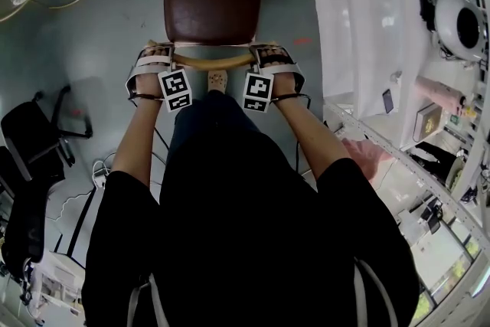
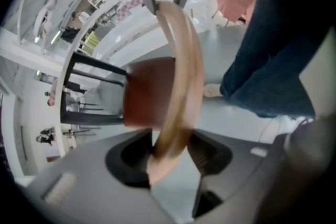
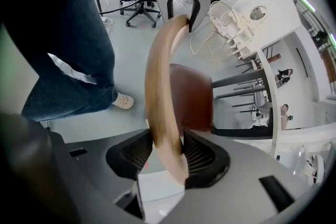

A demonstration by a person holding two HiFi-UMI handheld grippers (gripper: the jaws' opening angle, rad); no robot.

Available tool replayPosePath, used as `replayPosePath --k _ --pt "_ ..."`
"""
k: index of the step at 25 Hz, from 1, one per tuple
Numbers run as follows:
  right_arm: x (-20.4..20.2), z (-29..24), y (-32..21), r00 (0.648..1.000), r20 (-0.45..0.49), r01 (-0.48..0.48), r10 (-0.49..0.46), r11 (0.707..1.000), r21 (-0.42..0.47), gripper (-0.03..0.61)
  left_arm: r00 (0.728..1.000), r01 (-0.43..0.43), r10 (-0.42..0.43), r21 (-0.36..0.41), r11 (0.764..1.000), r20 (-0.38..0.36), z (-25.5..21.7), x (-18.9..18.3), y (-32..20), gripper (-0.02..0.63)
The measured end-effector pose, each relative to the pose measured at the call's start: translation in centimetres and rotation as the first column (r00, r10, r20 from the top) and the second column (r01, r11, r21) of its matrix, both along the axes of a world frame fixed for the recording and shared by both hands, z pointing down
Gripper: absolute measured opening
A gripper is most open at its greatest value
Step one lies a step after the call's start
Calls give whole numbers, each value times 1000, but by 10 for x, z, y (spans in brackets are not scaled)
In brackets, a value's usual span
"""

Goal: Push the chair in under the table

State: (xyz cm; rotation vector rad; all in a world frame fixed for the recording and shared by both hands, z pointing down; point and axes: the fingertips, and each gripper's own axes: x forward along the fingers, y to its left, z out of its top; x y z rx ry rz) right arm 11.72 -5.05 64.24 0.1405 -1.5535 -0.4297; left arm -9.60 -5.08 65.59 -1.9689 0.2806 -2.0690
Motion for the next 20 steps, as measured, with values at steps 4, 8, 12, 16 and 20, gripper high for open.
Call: replayPosePath --k 4,8,12,16,20 --pt "-2 -1 -16 1000 -4 0 0 1000 1 187 1000 0 0 -6 1000 11 -1 -2 -16 212" --pt "-4 -4 -29 1000 0 1 -1 1000 5 187 1000 -10 10 -4 1000 0 -4 -4 -30 212" --pt "-10 -2 -34 1000 -9 -9 9 1000 -5 186 1000 -24 24 -14 1000 3 -1 -9 -38 212" --pt "-13 1 -46 998 -38 -43 43 999 -11 186 999 -38 39 -13 999 14 1 -13 -54 210" --pt "-12 0 -66 996 -63 -59 58 998 -9 186 999 -48 48 -11 999 -12 0 -11 -72 210"
